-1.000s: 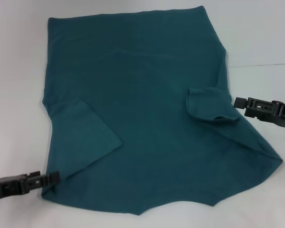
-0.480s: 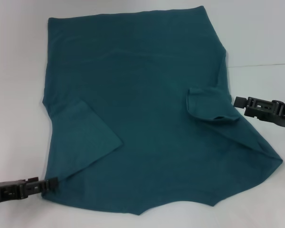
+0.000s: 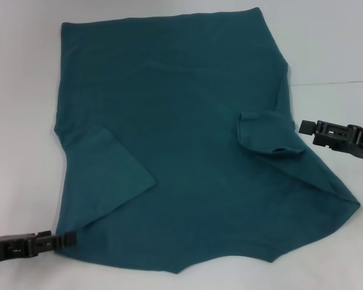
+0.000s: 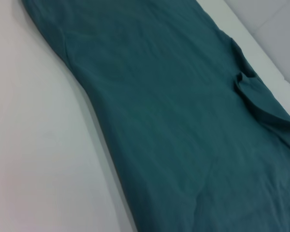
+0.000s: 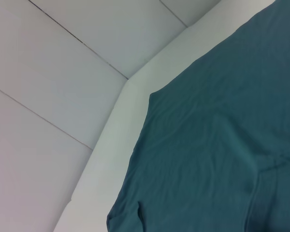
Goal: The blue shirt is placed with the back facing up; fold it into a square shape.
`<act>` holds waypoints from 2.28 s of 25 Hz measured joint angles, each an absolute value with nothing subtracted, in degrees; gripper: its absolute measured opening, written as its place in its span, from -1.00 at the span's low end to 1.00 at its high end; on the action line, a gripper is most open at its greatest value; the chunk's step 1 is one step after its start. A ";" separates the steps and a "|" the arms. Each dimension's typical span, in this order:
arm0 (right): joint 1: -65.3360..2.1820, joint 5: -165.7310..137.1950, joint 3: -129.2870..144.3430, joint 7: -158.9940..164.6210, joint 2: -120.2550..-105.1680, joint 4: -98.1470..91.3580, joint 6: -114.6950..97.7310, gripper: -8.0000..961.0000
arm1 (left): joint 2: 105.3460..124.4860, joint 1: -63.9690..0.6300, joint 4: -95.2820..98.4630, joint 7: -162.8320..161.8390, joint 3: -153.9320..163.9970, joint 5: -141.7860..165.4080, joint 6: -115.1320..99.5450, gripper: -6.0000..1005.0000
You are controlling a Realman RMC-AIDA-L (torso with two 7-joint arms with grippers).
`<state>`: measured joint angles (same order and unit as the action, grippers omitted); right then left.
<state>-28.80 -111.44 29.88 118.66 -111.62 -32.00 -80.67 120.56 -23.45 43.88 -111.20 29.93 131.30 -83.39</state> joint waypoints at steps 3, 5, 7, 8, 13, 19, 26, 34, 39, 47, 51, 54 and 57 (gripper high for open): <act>-28.81 -111.44 29.88 118.67 -111.61 -31.99 -80.64 0.87 | 120.56 -23.68 43.81 -111.48 29.97 131.77 -83.42 0.74; -28.82 -111.39 29.88 118.67 -111.56 -32.00 -80.62 0.87 | 120.56 -23.82 43.80 -111.50 30.02 131.98 -83.75 0.74; -28.83 -111.35 29.88 118.67 -111.52 -31.99 -80.61 0.87 | 120.52 -23.94 43.78 -111.50 30.06 132.04 -84.33 0.74; -28.83 -111.33 29.88 118.67 -111.52 -32.00 -80.60 0.87 | 120.50 -23.97 43.78 -111.51 30.06 132.04 -84.65 0.74; -28.81 -111.27 29.88 118.71 -111.52 -31.99 -80.59 0.87 | 120.39 -24.22 43.87 -111.78 30.05 132.15 -86.13 0.74; -28.69 -111.26 29.88 118.80 -111.52 -31.99 -80.59 0.87 | 120.31 -24.78 44.09 -111.88 30.06 132.19 -88.62 0.74; -28.37 -111.36 29.88 118.89 -111.52 -31.99 -80.59 0.87 | 119.86 -24.95 44.39 -112.77 29.70 133.67 -89.14 0.74; -28.30 -111.40 29.88 118.91 -111.60 -31.85 -80.27 0.87 | 119.89 -25.03 44.87 -113.74 29.57 134.84 -87.79 0.74; -28.23 -111.43 29.88 118.91 -111.61 -31.82 -80.21 0.87 | 119.84 -25.06 44.86 -113.77 29.23 134.78 -87.63 0.74; -28.21 -111.45 29.88 119.00 -111.55 -31.81 -80.07 0.87 | 119.79 -25.17 44.78 -114.40 29.35 135.16 -87.39 0.74; -28.21 -111.45 29.88 119.20 -111.52 -31.81 -79.99 0.87 | 119.79 -25.29 44.66 -114.49 29.49 135.35 -87.29 0.74; -28.21 -111.45 29.88 119.20 -111.45 -31.81 -79.97 0.87 | 119.79 -25.31 44.64 -114.52 29.45 135.36 -87.18 0.74; -28.21 -111.44 29.88 119.20 -111.42 -31.81 -79.97 0.87 | 119.79 -25.31 44.68 -114.53 29.26 135.36 -86.82 0.74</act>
